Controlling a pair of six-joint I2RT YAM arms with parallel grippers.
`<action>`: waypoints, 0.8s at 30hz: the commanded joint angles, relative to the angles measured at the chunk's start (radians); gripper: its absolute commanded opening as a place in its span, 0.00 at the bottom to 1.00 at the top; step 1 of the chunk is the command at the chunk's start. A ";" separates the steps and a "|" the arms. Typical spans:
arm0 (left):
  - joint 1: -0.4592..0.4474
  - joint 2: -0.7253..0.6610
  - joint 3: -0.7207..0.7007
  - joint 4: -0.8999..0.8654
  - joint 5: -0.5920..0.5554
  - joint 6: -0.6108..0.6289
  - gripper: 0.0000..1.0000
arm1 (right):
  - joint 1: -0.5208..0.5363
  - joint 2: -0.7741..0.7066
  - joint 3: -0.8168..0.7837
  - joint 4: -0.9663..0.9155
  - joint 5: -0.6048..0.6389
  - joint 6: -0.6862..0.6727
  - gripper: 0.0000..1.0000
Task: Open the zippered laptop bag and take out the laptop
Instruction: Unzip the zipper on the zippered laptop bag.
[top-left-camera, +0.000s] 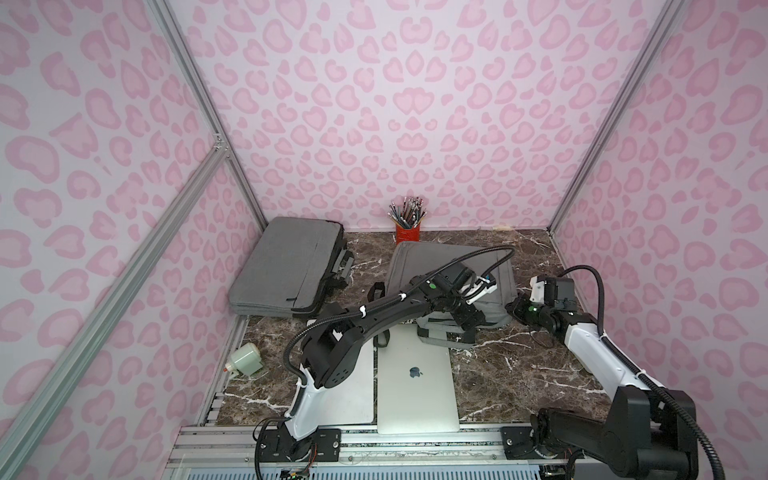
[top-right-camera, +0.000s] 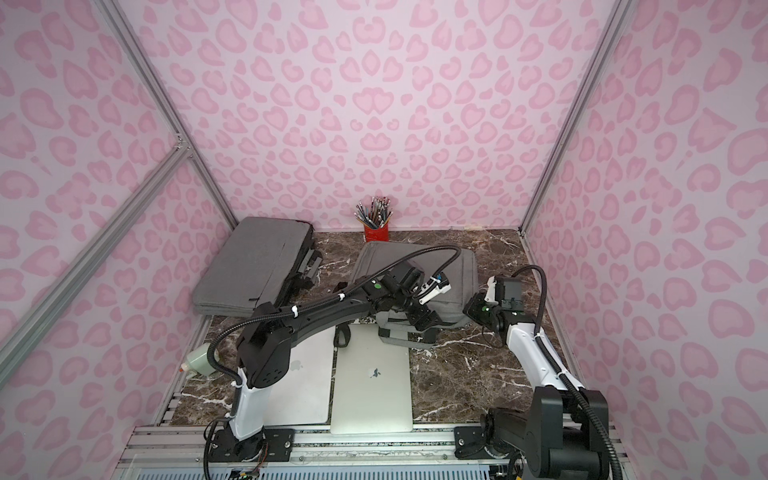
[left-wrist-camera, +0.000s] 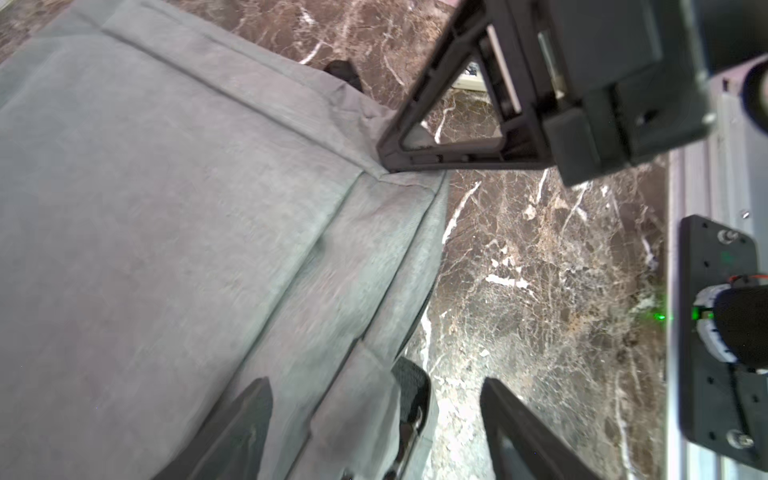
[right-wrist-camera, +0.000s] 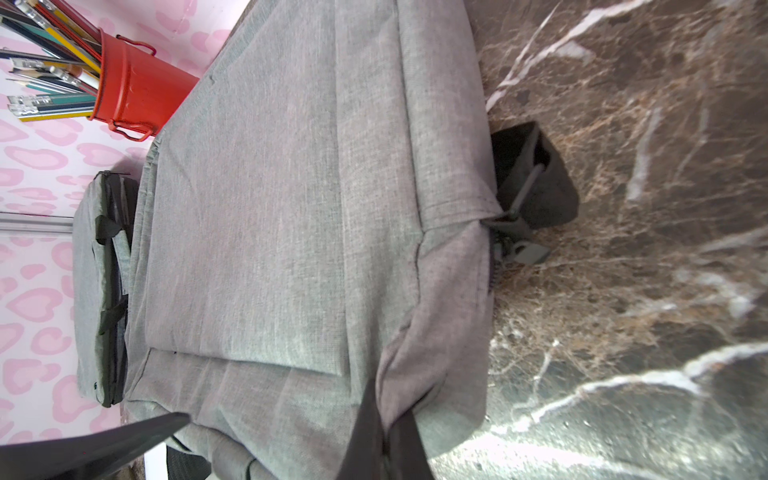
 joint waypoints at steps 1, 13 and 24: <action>-0.010 0.034 0.036 0.006 -0.038 0.054 0.82 | 0.001 0.000 -0.006 0.052 -0.081 -0.008 0.00; -0.015 0.155 0.168 -0.097 -0.094 0.046 0.64 | -0.001 -0.038 -0.036 0.063 -0.122 0.017 0.00; -0.016 0.147 0.201 -0.147 -0.032 0.059 0.14 | -0.004 -0.042 -0.055 0.068 -0.108 0.000 0.00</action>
